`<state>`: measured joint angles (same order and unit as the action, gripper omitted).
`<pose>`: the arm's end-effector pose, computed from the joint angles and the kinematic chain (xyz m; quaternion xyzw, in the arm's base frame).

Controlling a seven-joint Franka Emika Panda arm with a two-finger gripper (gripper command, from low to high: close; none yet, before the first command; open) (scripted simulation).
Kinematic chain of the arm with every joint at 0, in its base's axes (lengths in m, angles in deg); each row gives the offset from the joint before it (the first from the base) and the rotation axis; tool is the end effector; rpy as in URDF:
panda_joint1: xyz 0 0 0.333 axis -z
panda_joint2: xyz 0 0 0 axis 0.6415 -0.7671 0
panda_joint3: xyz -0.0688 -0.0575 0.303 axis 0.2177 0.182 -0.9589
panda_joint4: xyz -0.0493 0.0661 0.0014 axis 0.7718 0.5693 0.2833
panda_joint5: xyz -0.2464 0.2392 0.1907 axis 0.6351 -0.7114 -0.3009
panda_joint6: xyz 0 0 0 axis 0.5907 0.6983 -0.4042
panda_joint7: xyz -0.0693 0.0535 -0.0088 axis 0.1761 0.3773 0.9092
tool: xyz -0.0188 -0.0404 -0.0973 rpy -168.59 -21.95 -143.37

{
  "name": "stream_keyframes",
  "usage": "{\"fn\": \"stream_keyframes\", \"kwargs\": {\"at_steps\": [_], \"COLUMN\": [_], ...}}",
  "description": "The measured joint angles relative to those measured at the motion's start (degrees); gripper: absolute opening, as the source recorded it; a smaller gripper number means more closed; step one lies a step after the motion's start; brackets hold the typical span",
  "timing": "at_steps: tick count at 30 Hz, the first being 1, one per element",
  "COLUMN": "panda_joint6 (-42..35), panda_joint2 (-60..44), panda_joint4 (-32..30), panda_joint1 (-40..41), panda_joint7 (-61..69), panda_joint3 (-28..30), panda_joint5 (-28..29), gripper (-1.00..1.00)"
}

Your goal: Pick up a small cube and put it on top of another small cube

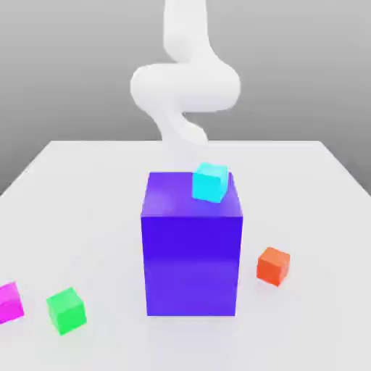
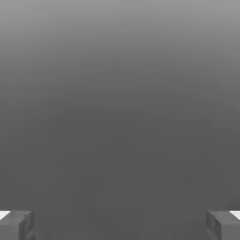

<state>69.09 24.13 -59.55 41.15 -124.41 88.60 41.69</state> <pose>0.3795 -0.0254 0.6772 -0.8456 0.3956 -0.3261 0.1485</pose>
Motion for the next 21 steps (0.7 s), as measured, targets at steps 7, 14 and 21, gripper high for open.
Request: {"fn": "stream_keyframes", "kwargs": {"at_steps": [7, 14, 21], "panda_joint6": [5.2, 10.3, 15.3], "panda_joint2": [-14.8, -29.3, -44.0], "panda_joint4": [-1.4, -2.7, -4.0], "panda_joint1": [3.5, 7.3, 13.7], "panda_joint7": [-2.0, -3.3, -3.8], "panda_joint3": [5.8, 11.5, 15.3], "panda_joint5": [-2.3, -5.7, -10.0], "gripper": [0.0, 0.0, 0.0]}}
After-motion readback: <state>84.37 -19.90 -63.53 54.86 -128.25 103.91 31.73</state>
